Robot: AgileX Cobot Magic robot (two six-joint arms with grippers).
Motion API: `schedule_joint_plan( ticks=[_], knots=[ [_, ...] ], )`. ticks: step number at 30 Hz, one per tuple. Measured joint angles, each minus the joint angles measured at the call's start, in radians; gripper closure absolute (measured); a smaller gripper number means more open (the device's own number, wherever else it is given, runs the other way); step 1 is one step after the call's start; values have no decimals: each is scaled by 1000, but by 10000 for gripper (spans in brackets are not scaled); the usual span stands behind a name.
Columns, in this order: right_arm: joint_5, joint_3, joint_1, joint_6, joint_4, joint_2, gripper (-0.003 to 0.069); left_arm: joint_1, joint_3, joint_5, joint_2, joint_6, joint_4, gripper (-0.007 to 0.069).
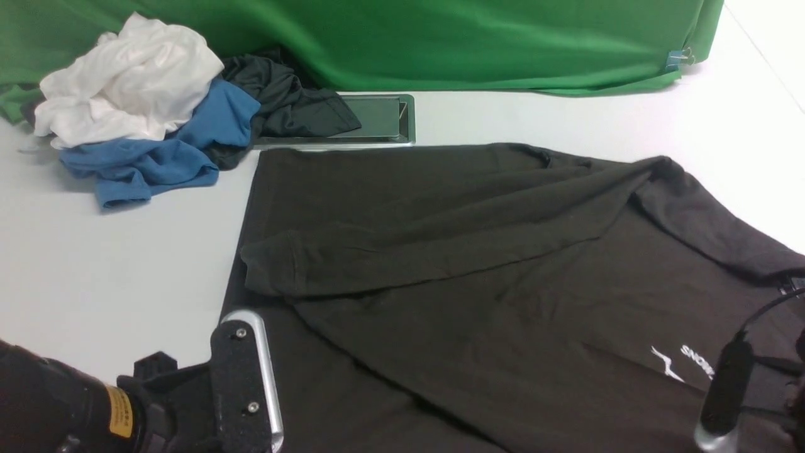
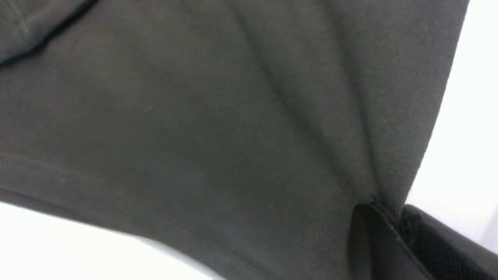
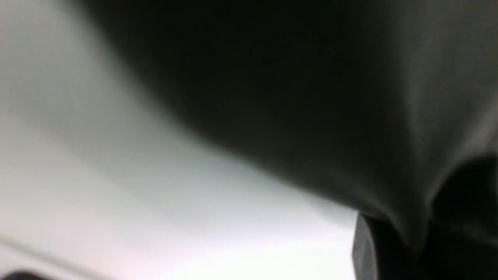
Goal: Fold a long-sleeved shirt on a white desktop.
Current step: 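Grasp the near edge of the shirt at its hem and shoulder corners, then fold the black garment in half by bringing its near edge over to the far edge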
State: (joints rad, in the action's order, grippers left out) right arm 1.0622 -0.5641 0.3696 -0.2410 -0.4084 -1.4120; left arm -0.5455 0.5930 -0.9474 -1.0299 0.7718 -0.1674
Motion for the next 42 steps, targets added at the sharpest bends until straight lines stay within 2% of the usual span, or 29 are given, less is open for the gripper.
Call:
schedule_joint_plan(
  ticks=[3,9,13,17,23,26,35,42],
  knots=[
    [107,-2,2,46,35,87,609,0,0,-42,0,-14,-29,596],
    [142,-31,2,62,34,158,610,0,0,-16,0,-60,-11,596],
    [76,-116,-1,62,3,120,610,12,37,34,-4,-166,64,596],
    [-39,-246,-53,41,-4,5,610,80,121,99,-56,-200,100,596],
    [-83,-465,-184,1,12,-245,611,240,278,173,-253,-161,100,596],
    [-104,-591,-217,-8,43,-352,611,304,354,201,-384,-122,93,596],
    [-131,-843,-263,-23,80,-502,612,336,513,247,-644,-92,144,596],
    [-172,-981,-304,-87,131,-609,612,350,668,245,-734,-92,188,596]
  ],
)
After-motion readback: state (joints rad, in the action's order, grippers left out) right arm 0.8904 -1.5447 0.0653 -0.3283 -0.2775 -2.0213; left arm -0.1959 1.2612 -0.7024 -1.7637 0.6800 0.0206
